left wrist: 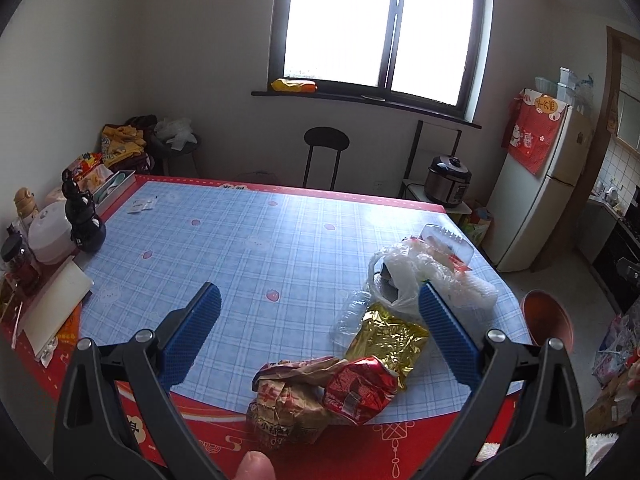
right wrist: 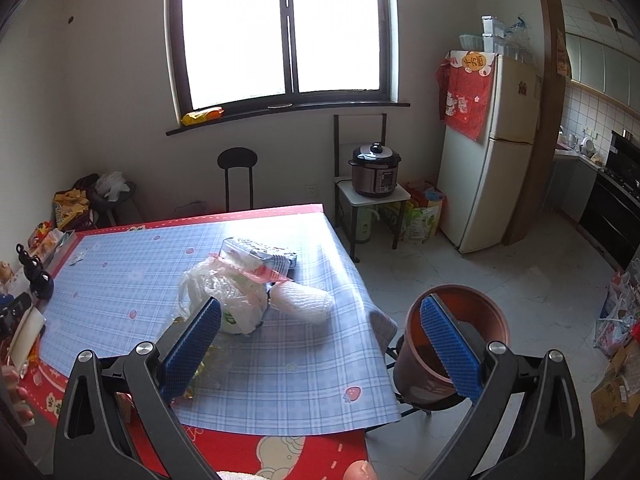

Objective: Collect trash
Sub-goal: 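Grasp the crushed red can with the right tool while the left tool approaches the brown paper bag, then grasp the brown paper bag with the left tool while the right tool holds the can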

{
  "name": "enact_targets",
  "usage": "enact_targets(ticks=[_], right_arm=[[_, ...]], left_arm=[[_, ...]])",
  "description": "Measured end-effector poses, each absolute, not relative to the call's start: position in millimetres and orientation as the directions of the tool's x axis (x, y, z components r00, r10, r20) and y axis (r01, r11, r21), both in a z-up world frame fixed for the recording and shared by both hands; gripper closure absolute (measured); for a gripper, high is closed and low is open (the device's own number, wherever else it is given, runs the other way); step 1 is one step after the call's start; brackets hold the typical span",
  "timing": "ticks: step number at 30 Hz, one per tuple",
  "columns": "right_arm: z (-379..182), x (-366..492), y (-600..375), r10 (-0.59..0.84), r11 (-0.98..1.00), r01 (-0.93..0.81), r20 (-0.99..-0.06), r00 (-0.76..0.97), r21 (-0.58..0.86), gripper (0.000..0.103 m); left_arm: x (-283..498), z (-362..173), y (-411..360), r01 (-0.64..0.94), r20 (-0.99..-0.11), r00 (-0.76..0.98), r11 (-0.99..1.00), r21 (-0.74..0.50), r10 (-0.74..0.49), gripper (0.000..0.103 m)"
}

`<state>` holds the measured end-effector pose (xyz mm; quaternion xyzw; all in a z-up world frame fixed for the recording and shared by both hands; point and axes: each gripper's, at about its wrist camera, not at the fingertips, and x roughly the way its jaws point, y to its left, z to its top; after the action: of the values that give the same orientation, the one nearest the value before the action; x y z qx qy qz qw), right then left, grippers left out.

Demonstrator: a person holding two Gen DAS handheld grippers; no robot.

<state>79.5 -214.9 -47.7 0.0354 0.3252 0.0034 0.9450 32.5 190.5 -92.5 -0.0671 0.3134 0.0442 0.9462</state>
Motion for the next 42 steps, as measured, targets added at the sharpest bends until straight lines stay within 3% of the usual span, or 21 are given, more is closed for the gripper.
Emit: enact_targets(ticks=[9, 17, 19, 21, 26, 32, 35, 42], right_arm=[[-92.9, 121.7, -135.7, 0.156, 0.987, -0.147, -0.676, 0.720, 0.071, 0.005], [-170.4, 162.7, -35.5, 0.367, 0.879, -0.466, -0.775, 0.515, 0.107, 0.005], [-189.1, 169.7, -10.3, 0.394, 0.848, -0.514, -0.802, 0.449, 0.129, 0.011], [-203.9, 173.4, 8.7, 0.406, 0.817, -0.559, -0.826, 0.390, 0.138, 0.025], [-230.4, 168.9, 45.4, 0.433, 0.737, -0.653, -0.863, 0.258, 0.175, 0.049], [-252.4, 163.2, 62.8, 0.409, 0.713, -0.678, -0.890, 0.200, 0.176, 0.074], [-256.9, 160.4, 62.9, 0.409, 0.711, -0.680, -0.892, 0.190, 0.182, 0.082], [-241.7, 153.3, 45.8, 0.479, 0.716, -0.659, -0.850, 0.222, 0.231, 0.083]], left_arm=[[34.1, -174.7, 253.4, -0.139, -0.745, 0.665, 0.973, -0.183, -0.045, 0.006], [26.6, -224.2, 274.9, -0.164, -0.800, 0.594, 0.961, -0.222, -0.083, 0.008], [26.8, -230.5, 282.7, -0.184, -0.803, 0.589, 0.951, -0.249, -0.096, 0.014], [27.3, -236.1, 289.3, -0.197, -0.805, 0.584, 0.944, -0.263, -0.102, 0.019], [27.7, -248.5, 298.5, -0.225, -0.817, 0.564, 0.930, -0.289, -0.117, 0.029], [28.8, -262.7, 296.1, -0.218, -0.827, 0.537, 0.921, -0.324, -0.164, 0.033], [30.1, -267.3, 289.9, -0.199, -0.832, 0.524, 0.922, -0.331, -0.185, 0.034], [35.6, -278.6, 272.8, -0.165, -0.847, 0.480, 0.924, -0.344, -0.229, 0.033]])
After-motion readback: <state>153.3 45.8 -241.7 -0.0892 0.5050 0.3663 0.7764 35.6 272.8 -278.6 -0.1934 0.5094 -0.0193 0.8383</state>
